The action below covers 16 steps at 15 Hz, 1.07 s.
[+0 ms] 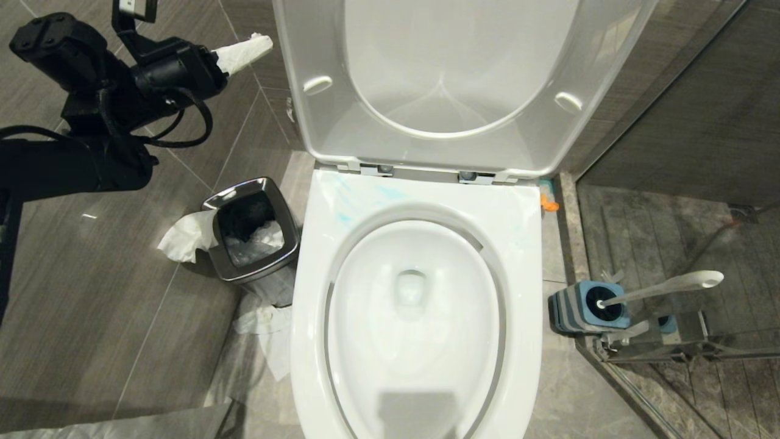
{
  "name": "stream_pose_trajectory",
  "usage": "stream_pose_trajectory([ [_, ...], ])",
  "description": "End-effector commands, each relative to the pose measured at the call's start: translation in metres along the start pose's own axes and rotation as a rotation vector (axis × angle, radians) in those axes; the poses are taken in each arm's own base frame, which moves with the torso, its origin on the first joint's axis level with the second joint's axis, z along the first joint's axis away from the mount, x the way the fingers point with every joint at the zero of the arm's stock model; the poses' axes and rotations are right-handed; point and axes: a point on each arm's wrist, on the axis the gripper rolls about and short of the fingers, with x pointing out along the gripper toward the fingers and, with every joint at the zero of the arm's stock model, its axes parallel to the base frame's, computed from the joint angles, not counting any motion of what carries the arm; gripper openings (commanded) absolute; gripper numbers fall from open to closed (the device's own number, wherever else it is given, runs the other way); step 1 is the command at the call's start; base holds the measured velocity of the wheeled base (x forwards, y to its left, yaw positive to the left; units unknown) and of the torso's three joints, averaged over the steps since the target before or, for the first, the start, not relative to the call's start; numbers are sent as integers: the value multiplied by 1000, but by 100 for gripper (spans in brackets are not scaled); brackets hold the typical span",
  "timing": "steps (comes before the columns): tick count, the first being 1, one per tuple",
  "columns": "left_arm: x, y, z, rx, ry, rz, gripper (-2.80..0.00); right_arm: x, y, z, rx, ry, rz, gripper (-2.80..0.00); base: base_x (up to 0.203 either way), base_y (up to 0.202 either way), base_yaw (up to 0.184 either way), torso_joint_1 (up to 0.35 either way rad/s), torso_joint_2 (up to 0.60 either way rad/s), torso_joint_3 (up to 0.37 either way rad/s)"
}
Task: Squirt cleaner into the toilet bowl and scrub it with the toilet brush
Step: Close the toilet lid
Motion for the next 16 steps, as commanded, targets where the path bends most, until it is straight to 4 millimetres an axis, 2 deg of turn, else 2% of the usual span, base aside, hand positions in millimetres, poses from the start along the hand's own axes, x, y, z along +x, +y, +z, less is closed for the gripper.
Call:
stream_pose_trajectory([
  [1,1,-5,8,-45,11,20,-280,0,0,0,-1,1,2,-280,0,0,0,0,0,0],
  [4,10,-12,14,-95,-3,86,-280,0,0,0,-1,1,1,-280,0,0,0,0,0,0],
  [10,37,-22,-1,3,15,268,-280,0,0,0,-1,1,0,-280,0,0,0,0,0,0],
  [16,44,-26,-2,14,11,253,-280,0,0,0,-1,1,2,-280,0,0,0,0,0,0],
])
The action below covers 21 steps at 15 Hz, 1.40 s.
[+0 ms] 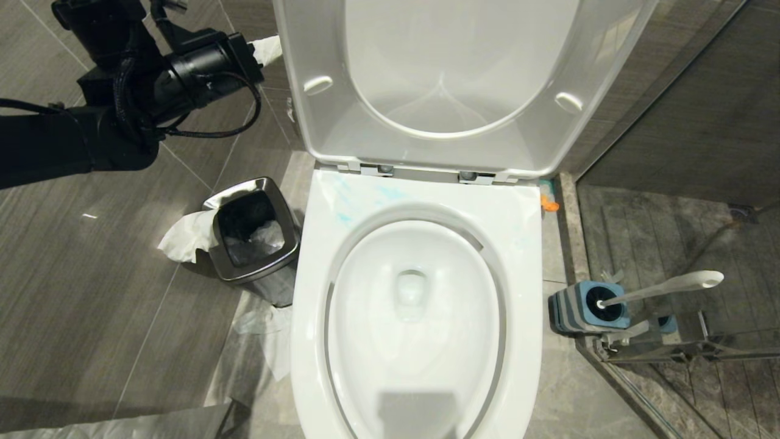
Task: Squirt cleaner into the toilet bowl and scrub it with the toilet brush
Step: Close the toilet lid
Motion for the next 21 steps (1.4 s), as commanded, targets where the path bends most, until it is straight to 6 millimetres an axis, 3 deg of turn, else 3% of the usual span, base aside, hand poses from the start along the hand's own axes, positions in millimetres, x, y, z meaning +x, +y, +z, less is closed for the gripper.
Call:
stream_pose_trajectory([
  [1,3,-2,-1,-1,-2,-13,-280,0,0,0,-1,1,2,-280,0,0,0,0,0,0],
  [6,14,-3,-18,-7,-7,-14,-280,0,0,0,-1,1,1,-280,0,0,0,0,0,0],
  [9,11,-6,-12,-33,16,-82,-280,0,0,0,-1,1,0,-280,0,0,0,0,0,0],
  [16,-11,-2,2,-133,130,-308,-280,0,0,0,-1,1,1,-280,0,0,0,0,0,0],
  [21,-43,-1,8,-241,264,-433,-280,0,0,0,-1,1,0,-280,0,0,0,0,0,0],
])
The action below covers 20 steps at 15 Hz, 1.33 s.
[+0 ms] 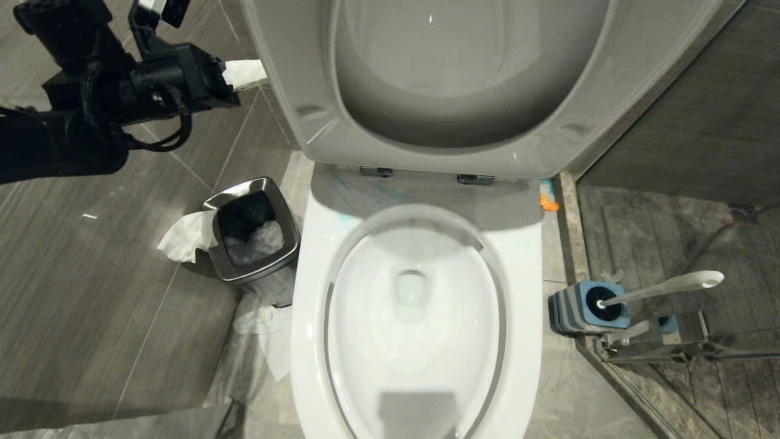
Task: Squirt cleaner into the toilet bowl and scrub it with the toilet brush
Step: Close the toilet lid
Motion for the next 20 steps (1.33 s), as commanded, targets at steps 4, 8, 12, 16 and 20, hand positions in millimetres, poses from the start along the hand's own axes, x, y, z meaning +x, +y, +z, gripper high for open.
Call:
stream_pose_trajectory([
  [4,-27,-31,-13,-128,93,-75,-280,0,0,0,-1,1,2,-280,0,0,0,0,0,0],
  [8,-44,-60,-25,-263,110,-61,-280,0,0,0,-1,1,2,-280,0,0,0,0,0,0],
  [12,-50,-91,-36,-310,113,-55,-280,0,0,0,-1,1,2,-280,0,0,0,0,0,0],
  [16,-57,-117,-19,-67,91,-48,-280,0,0,0,-1,1,1,-280,0,0,0,0,0,0],
  [20,-72,-156,23,124,38,39,-280,0,0,0,-1,1,0,-280,0,0,0,0,0,0],
])
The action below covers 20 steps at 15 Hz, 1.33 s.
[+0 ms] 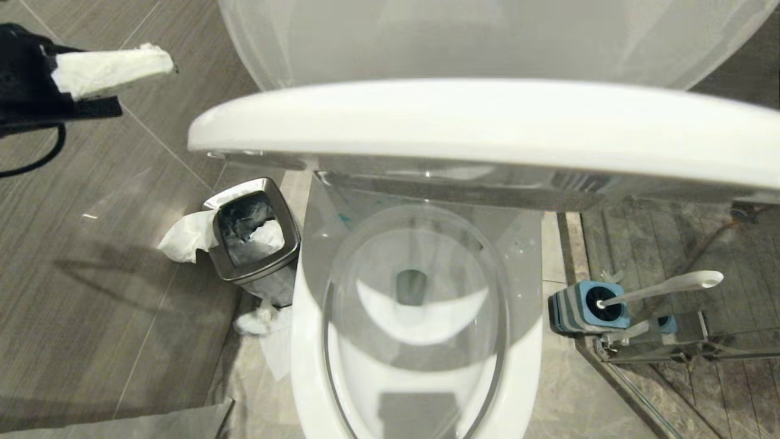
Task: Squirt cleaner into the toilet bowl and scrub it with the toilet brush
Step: Close the toilet lid
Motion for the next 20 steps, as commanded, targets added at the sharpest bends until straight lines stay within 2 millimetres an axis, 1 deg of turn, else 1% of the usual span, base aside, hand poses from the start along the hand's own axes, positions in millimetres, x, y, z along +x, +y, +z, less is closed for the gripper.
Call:
stream_pose_trajectory([
  [1,-12,-41,37,63,-19,49,-280,0,0,0,-1,1,0,-280,0,0,0,0,0,0],
  [3,-21,-77,63,31,-33,96,-280,0,0,0,-1,1,1,-280,0,0,0,0,0,0],
  [4,-24,-91,73,20,-35,113,-280,0,0,0,-1,1,1,-280,0,0,0,0,0,0],
  [5,-24,-101,78,22,-35,118,-280,0,0,0,-1,1,1,-280,0,0,0,0,0,0],
  [8,-25,-116,80,40,-18,121,-280,0,0,0,-1,1,0,-280,0,0,0,0,0,0],
  [12,-24,-126,81,47,-6,115,-280,0,0,0,-1,1,1,-280,0,0,0,1,0,39],
  [15,-22,-141,83,13,7,106,-280,0,0,0,-1,1,0,-280,0,0,0,0,5,169],
  [20,-21,-157,80,6,7,106,-280,0,0,0,-1,1,0,-280,0,0,0,2,2,200],
])
